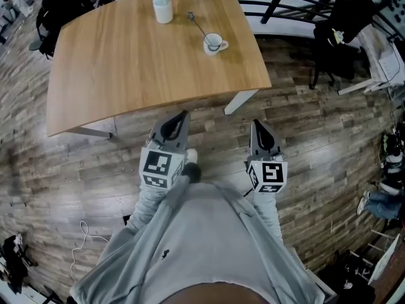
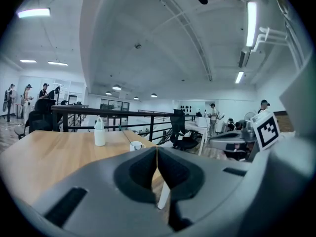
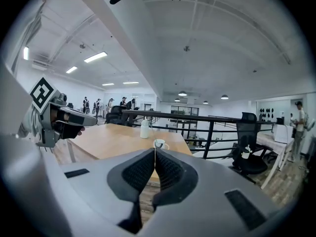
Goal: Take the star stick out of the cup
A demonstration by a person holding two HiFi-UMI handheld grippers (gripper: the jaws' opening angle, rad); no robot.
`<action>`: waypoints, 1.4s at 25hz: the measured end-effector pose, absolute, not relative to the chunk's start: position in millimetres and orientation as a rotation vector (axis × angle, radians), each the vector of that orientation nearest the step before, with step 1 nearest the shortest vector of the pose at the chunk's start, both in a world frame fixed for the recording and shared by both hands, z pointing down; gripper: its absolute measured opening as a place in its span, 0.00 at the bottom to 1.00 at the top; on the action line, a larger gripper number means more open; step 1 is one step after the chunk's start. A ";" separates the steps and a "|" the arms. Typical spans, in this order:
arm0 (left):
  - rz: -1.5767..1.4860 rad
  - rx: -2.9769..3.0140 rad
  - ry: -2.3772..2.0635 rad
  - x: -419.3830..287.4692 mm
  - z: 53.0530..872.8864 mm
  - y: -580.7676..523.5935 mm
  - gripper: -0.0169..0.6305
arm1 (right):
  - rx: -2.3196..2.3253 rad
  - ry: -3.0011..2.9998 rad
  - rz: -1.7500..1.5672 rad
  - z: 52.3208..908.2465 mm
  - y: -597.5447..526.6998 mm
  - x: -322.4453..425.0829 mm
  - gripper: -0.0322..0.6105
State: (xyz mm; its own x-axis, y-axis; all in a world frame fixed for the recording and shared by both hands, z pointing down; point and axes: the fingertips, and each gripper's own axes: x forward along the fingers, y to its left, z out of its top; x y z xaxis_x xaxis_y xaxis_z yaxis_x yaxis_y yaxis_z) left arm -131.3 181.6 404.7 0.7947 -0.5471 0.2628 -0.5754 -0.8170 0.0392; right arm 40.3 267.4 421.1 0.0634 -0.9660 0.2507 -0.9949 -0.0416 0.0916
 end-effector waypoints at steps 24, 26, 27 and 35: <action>0.381 2.834 -0.901 -117.9 429.8 56.5 0.06 | 2.066 -1.972 0.212 444.6 138.1 55.6 0.08; 0.373 2.832 -0.924 -107.3 427.2 39.2 0.06 | 2.053 -1.989 0.203 443.5 118.9 66.5 0.08; 0.369 2.831 -0.936 -100.6 425.6 29.9 0.06 | 2.047 -1.998 0.195 442.0 108.1 73.6 0.08; 0.356 2.796 -1.048 -42.0 414.3 -56.6 0.06 | 1.967 -2.087 0.151 425.6 5.7 135.7 0.08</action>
State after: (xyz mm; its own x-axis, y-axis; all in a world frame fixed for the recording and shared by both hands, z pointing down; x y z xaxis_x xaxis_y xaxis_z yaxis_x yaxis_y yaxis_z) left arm -42.0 -56.6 414.3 0.7304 -0.6290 0.2661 -0.6608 -0.7493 0.0427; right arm 135.7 5.7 425.6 -0.0424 -0.9635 0.2643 -0.9915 0.0731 0.1077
